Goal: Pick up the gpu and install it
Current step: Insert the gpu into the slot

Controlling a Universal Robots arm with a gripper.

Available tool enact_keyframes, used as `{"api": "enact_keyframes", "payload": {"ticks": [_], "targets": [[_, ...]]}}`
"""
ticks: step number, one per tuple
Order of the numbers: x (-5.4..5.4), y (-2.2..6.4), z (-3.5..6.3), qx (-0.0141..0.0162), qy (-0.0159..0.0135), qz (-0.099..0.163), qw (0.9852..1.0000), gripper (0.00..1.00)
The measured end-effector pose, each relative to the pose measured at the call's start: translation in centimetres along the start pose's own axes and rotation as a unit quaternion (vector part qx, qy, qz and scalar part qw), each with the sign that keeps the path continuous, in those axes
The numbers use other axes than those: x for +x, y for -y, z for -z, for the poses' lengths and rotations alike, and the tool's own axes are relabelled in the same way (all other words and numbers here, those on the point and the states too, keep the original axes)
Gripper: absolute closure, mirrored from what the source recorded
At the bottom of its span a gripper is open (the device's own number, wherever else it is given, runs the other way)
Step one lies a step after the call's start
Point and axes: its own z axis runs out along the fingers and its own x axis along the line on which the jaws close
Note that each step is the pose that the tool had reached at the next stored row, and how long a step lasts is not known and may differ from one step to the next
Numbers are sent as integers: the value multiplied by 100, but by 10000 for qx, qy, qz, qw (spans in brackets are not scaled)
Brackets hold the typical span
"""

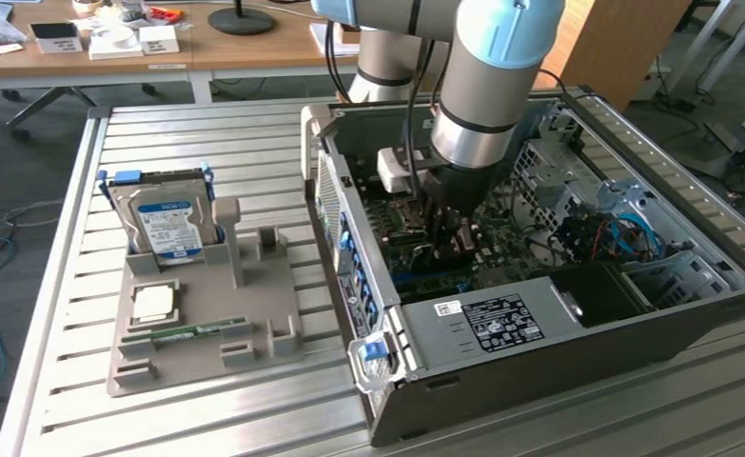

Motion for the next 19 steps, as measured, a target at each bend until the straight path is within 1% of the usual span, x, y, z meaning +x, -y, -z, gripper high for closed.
{"api": "enact_keyframes", "payload": {"ticks": [9,12,19], "targets": [[-5,-13,-1,6,-2,-11,10000,73],[-6,-14,-1,0,1,-11,10000,73],[-6,-15,-1,0,1,-11,10000,73]]}}
